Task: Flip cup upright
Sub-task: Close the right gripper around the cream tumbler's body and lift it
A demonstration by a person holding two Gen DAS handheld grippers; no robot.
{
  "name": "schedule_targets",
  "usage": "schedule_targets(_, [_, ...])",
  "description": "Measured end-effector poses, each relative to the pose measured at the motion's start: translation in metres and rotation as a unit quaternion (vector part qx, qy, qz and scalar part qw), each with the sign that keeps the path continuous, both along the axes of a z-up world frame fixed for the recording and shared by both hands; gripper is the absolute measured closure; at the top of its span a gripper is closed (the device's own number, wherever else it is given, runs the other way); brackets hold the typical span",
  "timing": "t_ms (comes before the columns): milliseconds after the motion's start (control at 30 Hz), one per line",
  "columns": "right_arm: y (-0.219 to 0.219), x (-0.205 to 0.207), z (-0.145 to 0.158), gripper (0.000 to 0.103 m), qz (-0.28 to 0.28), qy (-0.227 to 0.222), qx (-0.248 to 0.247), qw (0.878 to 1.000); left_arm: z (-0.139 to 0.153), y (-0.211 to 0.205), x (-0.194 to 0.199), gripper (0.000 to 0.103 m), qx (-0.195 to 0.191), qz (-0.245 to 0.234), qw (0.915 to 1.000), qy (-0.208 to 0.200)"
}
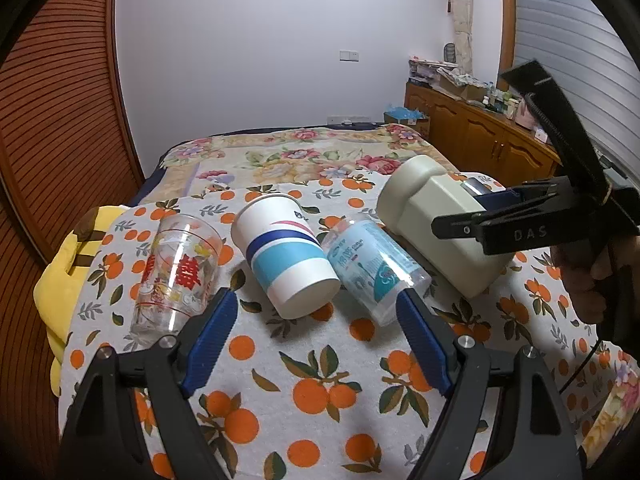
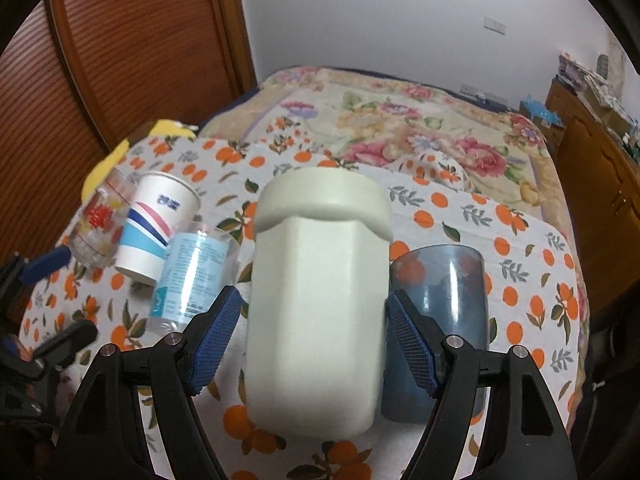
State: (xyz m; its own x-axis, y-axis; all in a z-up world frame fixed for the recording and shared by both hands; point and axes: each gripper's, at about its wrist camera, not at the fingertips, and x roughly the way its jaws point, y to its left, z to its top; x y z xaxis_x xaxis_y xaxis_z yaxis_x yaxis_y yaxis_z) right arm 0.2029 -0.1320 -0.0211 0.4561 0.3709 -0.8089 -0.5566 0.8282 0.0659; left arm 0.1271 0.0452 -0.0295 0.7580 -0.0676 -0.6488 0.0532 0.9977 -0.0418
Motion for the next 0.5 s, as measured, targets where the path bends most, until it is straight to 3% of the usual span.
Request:
schedule_targets(200, [0.010, 0.008, -0.013, 0.023, 0.007, 0.023, -0.030, 0.999, 0.000, 0.003, -0.001, 0.021, -0.005, 0.000, 1.0000, -0.001])
schedule_targets(500, [0.022, 0.008, -0.027, 0.024, 0.013, 0.023, -0.078, 0.997, -0.001, 0.006, -0.008, 0.021, -0.012, 0.003, 0.9999, -0.002])
